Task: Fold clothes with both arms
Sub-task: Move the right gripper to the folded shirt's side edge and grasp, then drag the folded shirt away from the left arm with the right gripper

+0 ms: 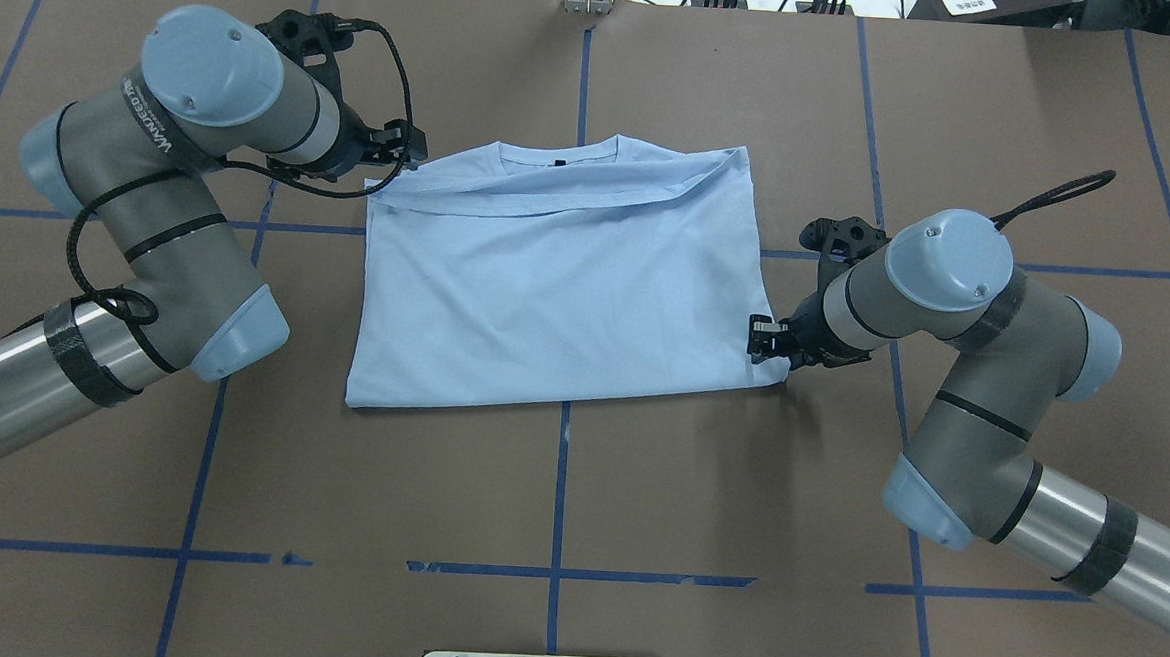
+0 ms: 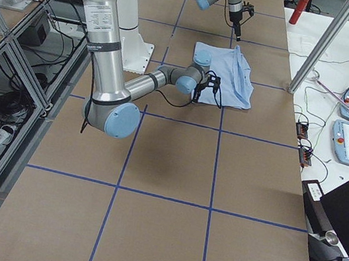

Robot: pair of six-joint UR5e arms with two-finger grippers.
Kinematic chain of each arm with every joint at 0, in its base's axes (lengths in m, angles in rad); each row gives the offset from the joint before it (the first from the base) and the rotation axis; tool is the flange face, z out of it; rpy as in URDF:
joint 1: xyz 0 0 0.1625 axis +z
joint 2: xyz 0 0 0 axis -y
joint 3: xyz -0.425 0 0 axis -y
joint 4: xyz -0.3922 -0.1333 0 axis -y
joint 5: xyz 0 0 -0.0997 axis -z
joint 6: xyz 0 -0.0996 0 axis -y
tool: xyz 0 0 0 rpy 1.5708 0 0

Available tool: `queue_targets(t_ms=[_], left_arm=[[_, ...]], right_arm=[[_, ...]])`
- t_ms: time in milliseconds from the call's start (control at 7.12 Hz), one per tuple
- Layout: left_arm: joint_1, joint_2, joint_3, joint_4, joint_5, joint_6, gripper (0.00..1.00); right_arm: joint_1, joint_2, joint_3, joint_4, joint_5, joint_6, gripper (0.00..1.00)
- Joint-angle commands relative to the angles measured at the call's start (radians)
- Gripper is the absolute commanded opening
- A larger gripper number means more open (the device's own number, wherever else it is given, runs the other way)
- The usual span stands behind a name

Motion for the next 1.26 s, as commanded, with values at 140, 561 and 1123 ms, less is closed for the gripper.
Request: queue_targets(t_ms=[140, 561, 1123], left_arm=[[0.005, 0.000, 0.000, 0.000, 0.001, 0.000, 1.00], [0.005, 0.000, -0.006, 0.000, 0.001, 0.000, 1.00], [0.052, 0.020, -0.041, 0.000, 0.010, -0.060, 1.00]], right_arm=[[0.003, -0.007, 0.010, 0.000, 0.006, -0.008, 0.00], [-0.058, -0.274, 0.302, 0.001, 0.021, 0.003, 0.00], [-0.394, -0.568, 0.521, 0.010, 0.033, 0.085, 0.00]])
